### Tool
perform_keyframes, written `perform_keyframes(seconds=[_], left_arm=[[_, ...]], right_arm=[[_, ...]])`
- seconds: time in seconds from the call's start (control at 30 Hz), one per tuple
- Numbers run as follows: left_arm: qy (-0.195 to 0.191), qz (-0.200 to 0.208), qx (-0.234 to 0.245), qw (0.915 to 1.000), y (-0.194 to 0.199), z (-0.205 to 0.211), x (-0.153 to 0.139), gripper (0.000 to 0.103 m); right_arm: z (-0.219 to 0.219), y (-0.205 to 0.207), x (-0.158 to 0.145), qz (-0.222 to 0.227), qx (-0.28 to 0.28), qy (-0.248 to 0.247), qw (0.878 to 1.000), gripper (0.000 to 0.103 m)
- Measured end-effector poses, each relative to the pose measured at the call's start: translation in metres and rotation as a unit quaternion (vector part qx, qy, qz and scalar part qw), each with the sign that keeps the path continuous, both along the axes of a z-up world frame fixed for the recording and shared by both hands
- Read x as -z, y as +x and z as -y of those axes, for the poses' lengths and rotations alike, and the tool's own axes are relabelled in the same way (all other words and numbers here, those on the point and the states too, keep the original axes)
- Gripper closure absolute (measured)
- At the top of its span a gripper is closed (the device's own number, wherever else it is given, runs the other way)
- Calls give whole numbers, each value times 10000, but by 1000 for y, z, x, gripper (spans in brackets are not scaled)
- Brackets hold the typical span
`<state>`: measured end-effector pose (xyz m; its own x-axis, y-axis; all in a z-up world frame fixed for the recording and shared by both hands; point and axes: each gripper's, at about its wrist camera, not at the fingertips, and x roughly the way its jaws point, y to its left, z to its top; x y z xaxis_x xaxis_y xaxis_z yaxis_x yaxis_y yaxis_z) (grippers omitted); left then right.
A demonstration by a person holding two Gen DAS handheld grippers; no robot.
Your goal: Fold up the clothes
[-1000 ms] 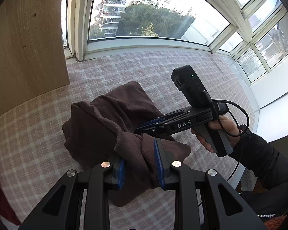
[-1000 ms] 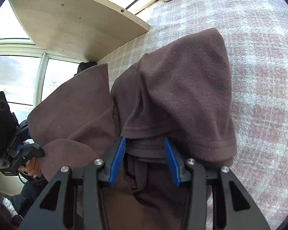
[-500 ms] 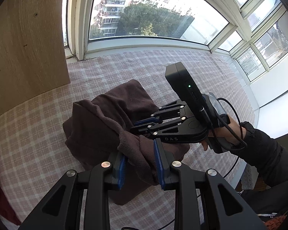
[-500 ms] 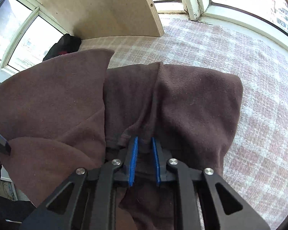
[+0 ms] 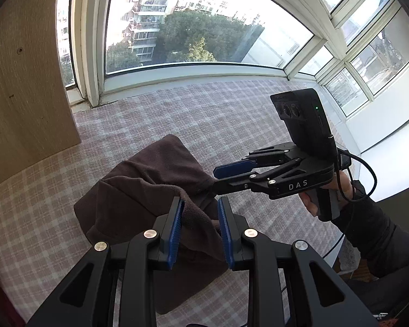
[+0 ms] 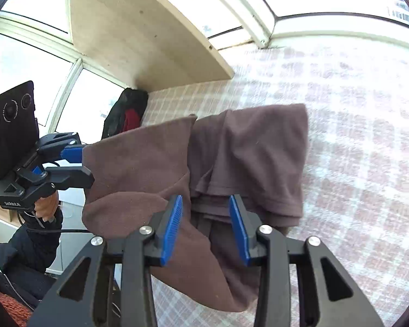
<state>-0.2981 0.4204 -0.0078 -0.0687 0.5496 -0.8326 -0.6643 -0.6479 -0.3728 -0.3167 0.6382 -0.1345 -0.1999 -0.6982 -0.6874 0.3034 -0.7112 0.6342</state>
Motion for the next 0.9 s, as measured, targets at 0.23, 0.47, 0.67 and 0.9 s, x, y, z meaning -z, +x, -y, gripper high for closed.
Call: perform_keyframes(seconds=[0.23,0.47,0.67,0.9], left_arm=[[349,205,-71,9992,-40,-35,9,69],[526,-233,-226,9981,-51,-32,-28,67],[-435,-578,-620,9954,-28,54,5,58],[-1073,-483,-831,9896,-39,68,74,58]], right_arm=[[0,31,-43,-1025,-161,54,9946,47],[15,34,-24,-1351,549,1808,9726,46],[31,15,-3,-1024,84,1369,9852,46],[46,-10,24,-516,-137,1590,9858,46]])
